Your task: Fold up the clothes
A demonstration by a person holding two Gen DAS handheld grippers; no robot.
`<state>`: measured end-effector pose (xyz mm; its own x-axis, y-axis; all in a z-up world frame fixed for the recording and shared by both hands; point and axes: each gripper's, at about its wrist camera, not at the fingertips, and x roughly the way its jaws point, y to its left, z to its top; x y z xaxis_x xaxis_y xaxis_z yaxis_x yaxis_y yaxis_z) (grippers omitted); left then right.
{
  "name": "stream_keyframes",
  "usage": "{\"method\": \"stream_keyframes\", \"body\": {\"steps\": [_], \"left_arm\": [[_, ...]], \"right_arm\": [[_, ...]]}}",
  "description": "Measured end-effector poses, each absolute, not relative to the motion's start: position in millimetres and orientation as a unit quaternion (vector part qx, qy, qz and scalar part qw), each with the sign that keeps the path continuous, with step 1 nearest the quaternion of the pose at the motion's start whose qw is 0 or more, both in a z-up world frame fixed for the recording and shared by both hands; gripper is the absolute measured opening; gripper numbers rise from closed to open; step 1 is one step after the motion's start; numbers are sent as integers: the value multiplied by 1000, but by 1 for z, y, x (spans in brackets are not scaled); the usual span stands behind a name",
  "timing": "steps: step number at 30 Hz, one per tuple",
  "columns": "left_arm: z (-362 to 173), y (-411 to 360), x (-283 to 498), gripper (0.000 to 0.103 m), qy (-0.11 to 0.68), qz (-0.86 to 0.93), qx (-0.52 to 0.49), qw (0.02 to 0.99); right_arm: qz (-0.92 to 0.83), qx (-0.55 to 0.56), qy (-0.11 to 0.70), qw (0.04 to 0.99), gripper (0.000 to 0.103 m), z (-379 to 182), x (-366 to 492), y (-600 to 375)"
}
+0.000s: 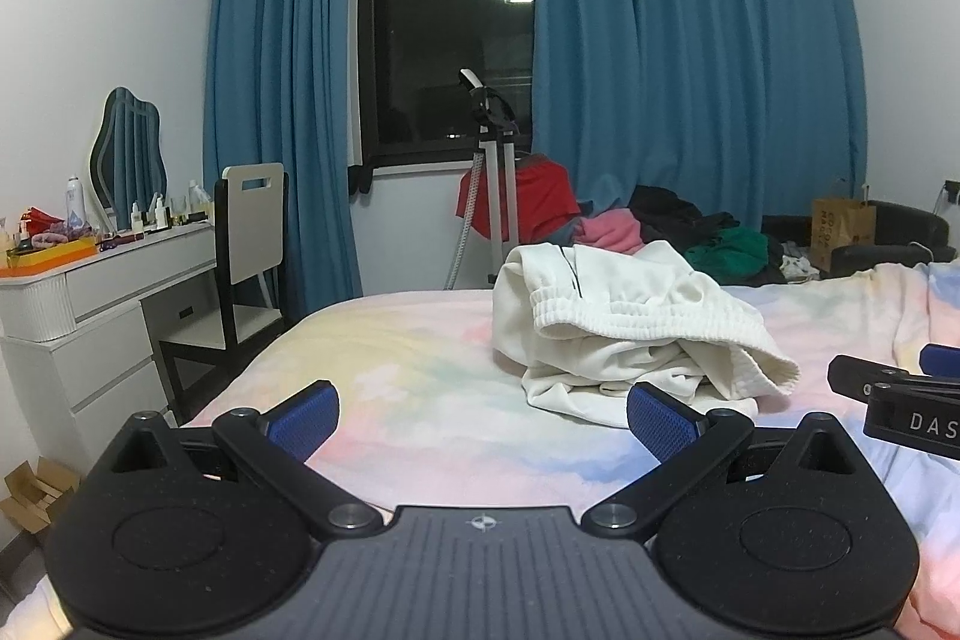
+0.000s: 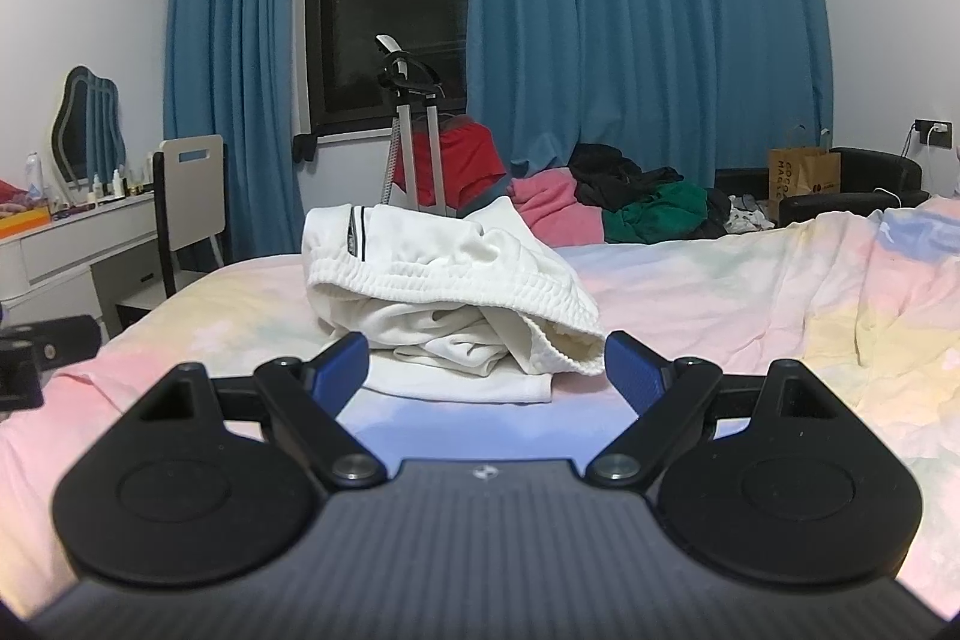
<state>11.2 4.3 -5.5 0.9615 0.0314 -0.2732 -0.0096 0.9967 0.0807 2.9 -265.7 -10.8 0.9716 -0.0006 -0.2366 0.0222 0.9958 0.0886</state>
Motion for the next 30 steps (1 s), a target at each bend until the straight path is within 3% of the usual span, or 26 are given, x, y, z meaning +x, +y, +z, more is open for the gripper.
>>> {"method": "stream_keyframes", "body": {"steps": [30], "left_arm": [[-8, 4, 13, 103, 139, 9, 35, 990]], "right_arm": [[-5, 48, 96, 994, 87, -11, 1, -266]]}}
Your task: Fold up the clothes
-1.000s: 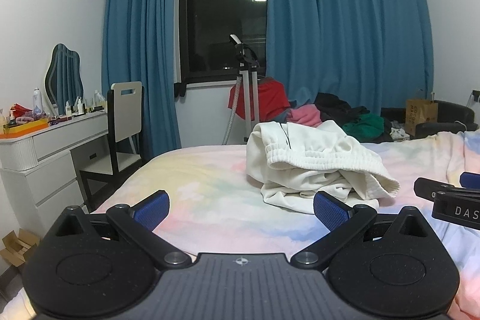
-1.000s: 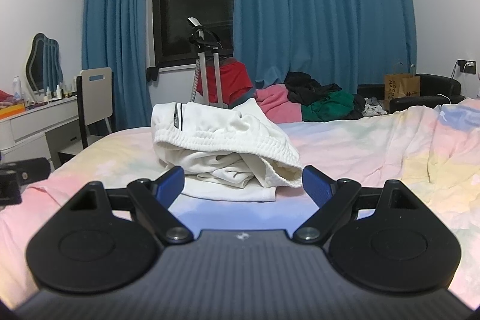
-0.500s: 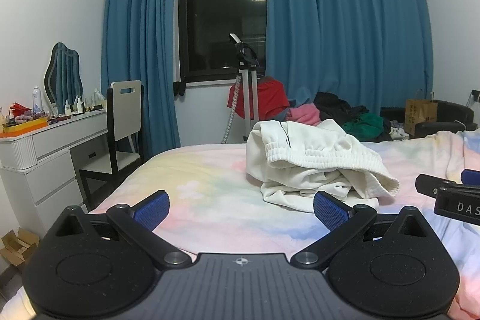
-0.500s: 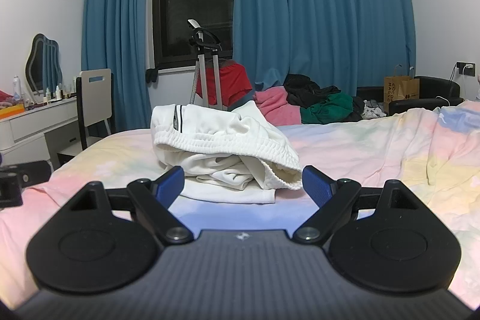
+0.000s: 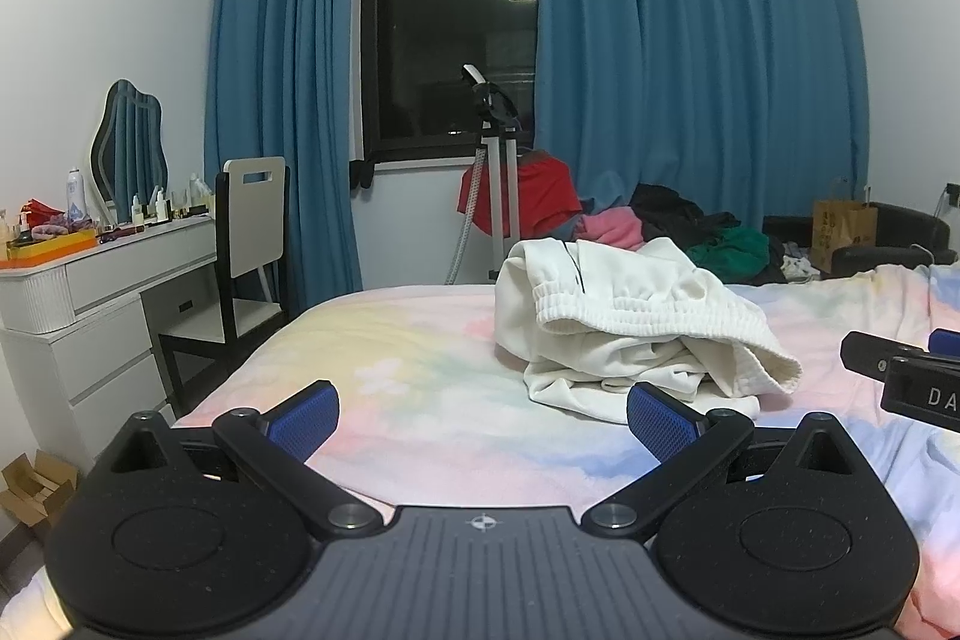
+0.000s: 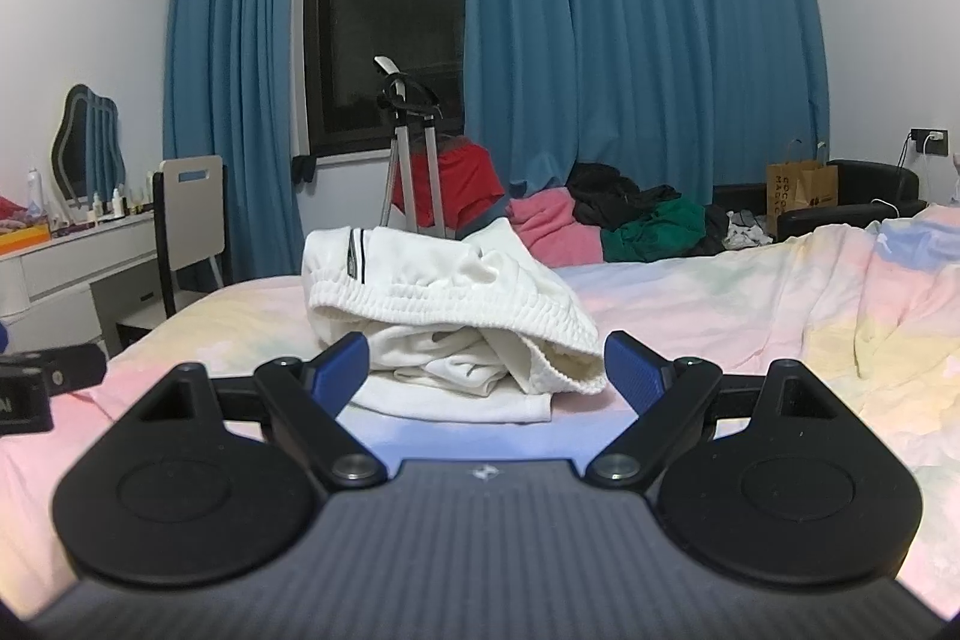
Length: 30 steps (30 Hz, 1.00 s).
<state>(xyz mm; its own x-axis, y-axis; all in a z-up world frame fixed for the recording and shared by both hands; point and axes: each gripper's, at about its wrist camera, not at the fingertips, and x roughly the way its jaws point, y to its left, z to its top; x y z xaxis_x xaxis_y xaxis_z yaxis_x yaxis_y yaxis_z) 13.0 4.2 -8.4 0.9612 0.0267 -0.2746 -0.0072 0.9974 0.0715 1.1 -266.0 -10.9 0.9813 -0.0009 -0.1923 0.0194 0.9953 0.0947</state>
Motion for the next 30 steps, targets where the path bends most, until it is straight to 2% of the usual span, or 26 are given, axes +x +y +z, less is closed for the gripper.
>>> {"method": "stream_keyframes", "body": {"steps": [6, 16, 19, 21, 23, 25, 28, 29, 30], "left_arm": [[-10, 4, 11, 103, 124, -1, 35, 992], [-17, 2, 13, 103, 134, -7, 42, 990], [-19, 2, 15, 103, 136, -9, 40, 990], [-20, 2, 16, 103, 137, -10, 39, 990], [-22, 3, 17, 103, 137, -11, 37, 990], [-23, 4, 19, 103, 139, -12, 32, 990], [-27, 5, 25, 103, 148, -14, 27, 989], [-29, 5, 27, 103, 151, -14, 27, 988], [-31, 5, 31, 103, 154, -14, 29, 988]], "right_arm": [[-11, 53, 98, 994, 86, -10, 3, -269], [20, 31, 56, 998, 86, -4, -5, -262], [21, 24, 52, 998, 76, -3, -6, -260], [24, 28, 54, 998, 76, -3, -5, -261], [23, 31, 56, 998, 65, -2, -5, -261], [23, 35, 58, 997, 64, -2, -5, -262], [18, 46, 64, 997, 36, -1, -5, -265], [16, 50, 66, 996, 29, -1, -5, -266], [15, 54, 66, 996, 26, -1, -6, -268]]}}
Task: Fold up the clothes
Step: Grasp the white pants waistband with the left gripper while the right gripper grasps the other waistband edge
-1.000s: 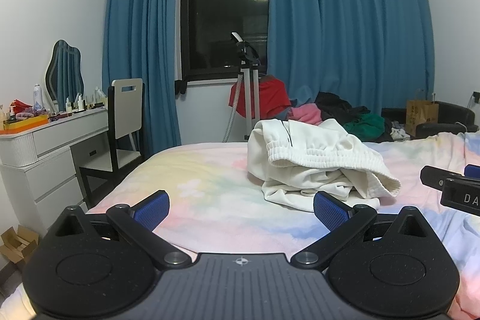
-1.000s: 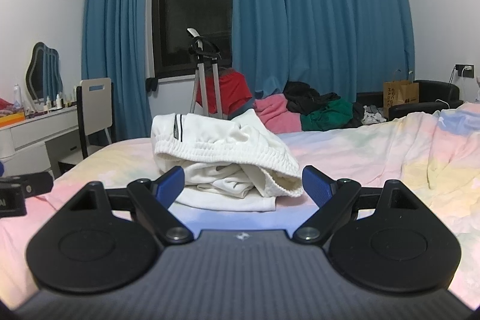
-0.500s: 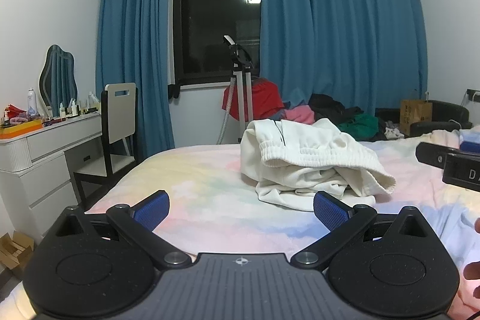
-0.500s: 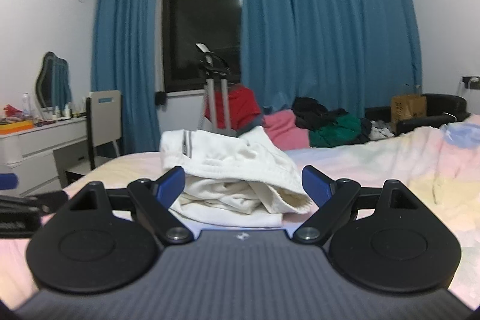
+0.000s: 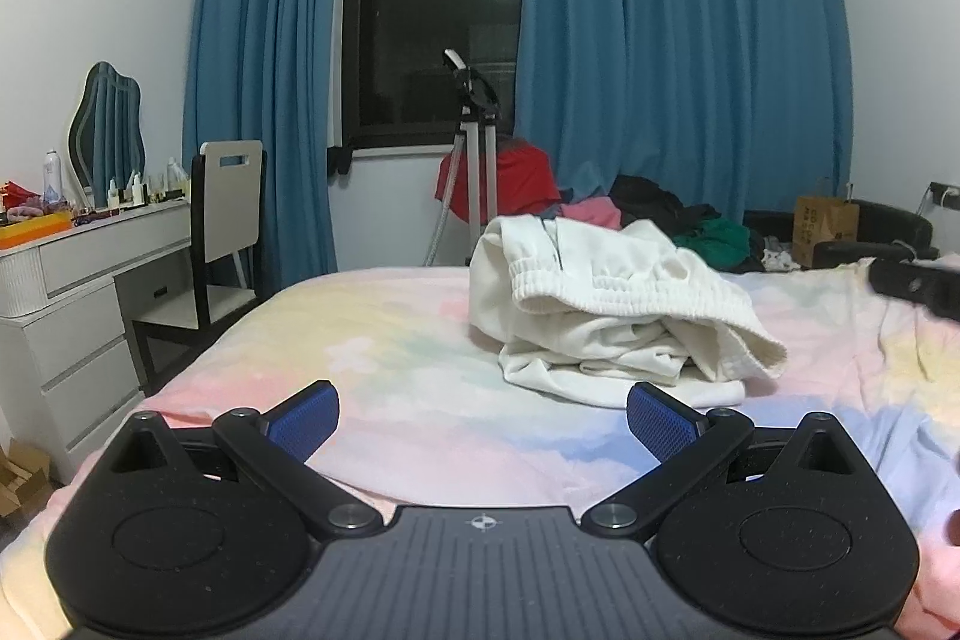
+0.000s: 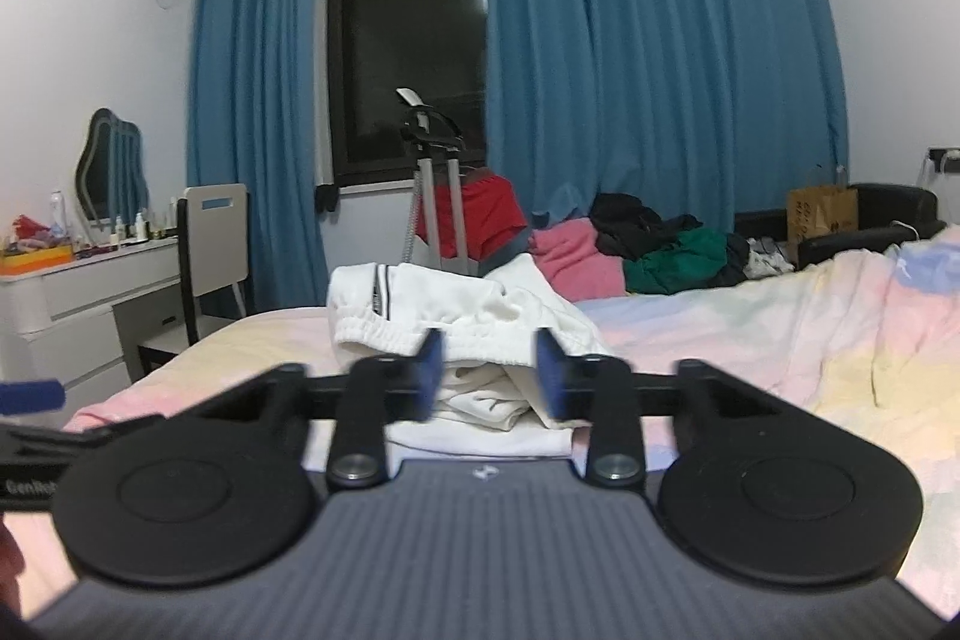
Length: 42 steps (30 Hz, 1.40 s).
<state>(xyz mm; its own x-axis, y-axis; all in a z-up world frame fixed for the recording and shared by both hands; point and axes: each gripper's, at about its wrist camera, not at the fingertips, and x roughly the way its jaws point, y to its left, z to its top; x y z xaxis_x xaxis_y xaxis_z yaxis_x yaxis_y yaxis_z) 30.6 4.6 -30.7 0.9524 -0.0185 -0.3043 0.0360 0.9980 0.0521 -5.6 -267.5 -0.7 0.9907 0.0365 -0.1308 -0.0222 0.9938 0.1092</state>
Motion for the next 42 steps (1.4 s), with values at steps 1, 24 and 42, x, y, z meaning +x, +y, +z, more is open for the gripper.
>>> {"method": "stream_keyframes", "body": {"steps": [1, 24, 42], "left_arm": [[-33, 3, 35, 103, 156, -13, 33, 987], [-108, -84, 289, 100, 104, 87, 202, 970], [-3, -77, 266, 10, 18, 23, 72, 997]], "right_arm": [[14, 59, 67, 996, 20, 0, -6, -269], [-73, 180, 120, 974, 13, -45, 62, -328], [-102, 190, 137, 967, 14, -75, 89, -340]]}}
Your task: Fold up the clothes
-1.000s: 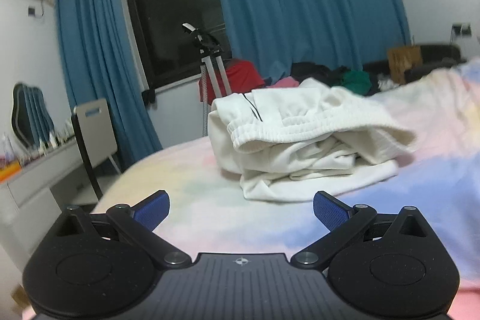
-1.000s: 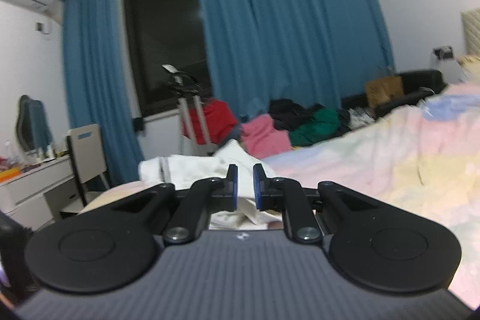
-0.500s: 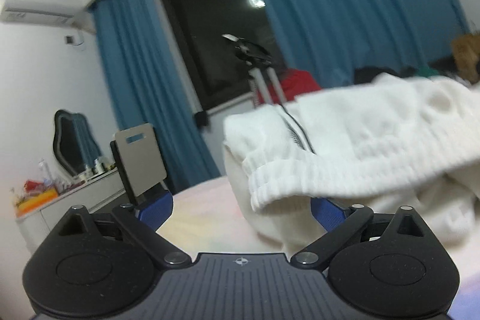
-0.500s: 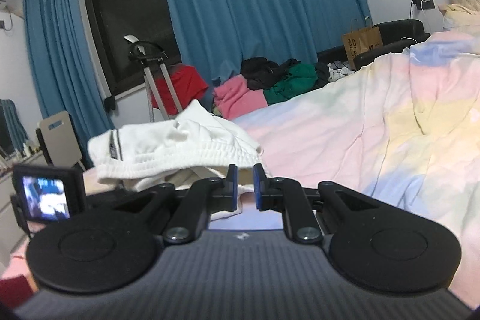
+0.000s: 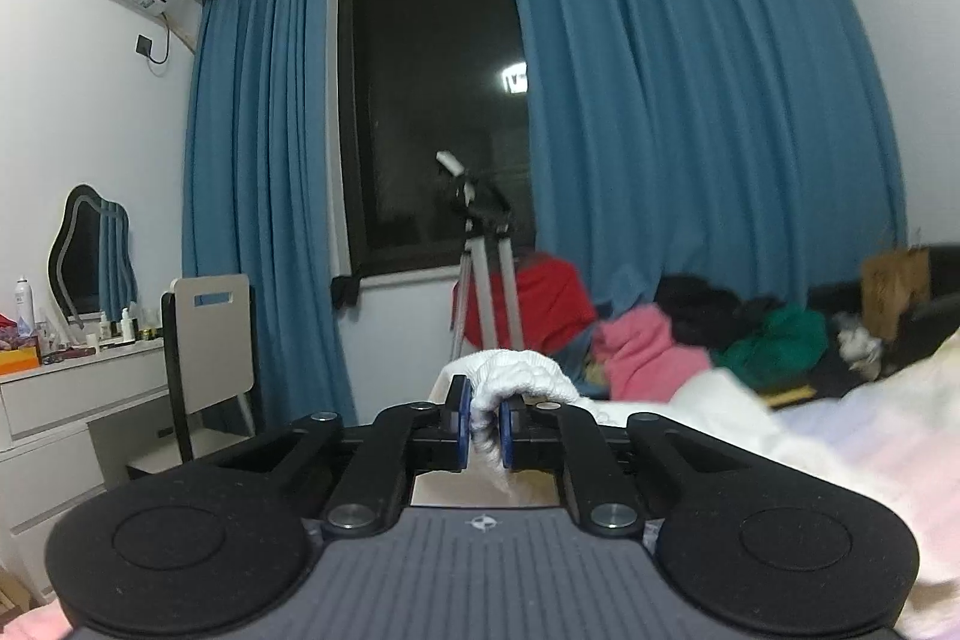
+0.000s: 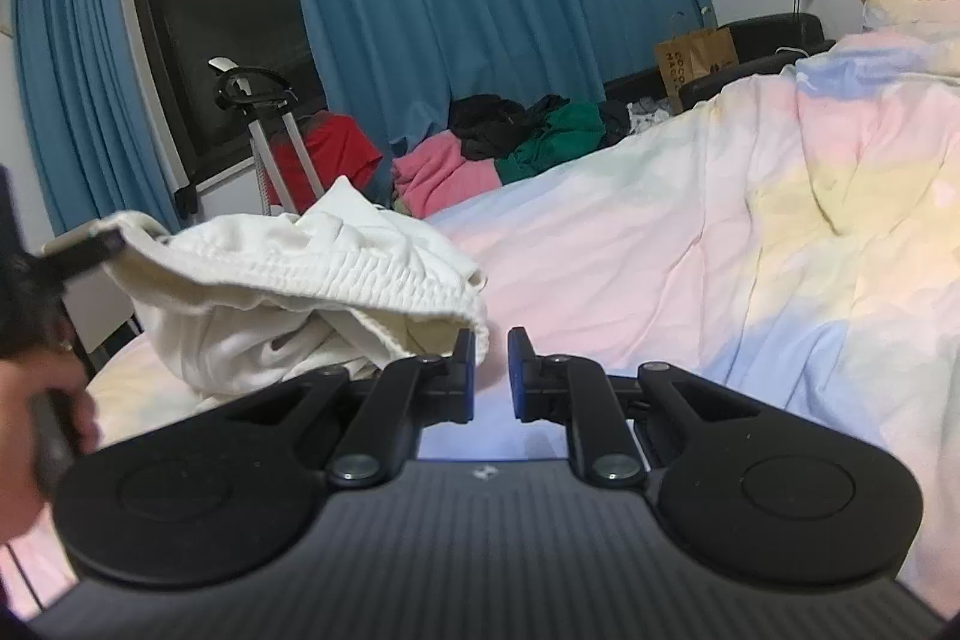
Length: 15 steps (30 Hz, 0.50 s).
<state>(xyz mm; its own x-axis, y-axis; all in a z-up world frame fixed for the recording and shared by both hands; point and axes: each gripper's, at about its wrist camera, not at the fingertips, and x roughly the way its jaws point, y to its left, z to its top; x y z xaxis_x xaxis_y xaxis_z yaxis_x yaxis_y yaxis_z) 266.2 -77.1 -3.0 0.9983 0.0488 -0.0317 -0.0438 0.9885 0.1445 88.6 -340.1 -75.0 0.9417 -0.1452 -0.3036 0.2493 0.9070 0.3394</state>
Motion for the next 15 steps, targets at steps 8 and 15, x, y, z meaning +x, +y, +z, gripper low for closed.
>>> {"method": "stream_keyframes", "body": {"steps": [8, 15], "left_arm": [[41, -31, 131, 9, 16, -12, 38, 999], [33, 40, 61, 10, 65, -5, 43, 997]], "right_arm": [[-93, 171, 124, 973, 14, -62, 74, -337], [-41, 151, 135, 978, 14, -48, 53, -320]]}}
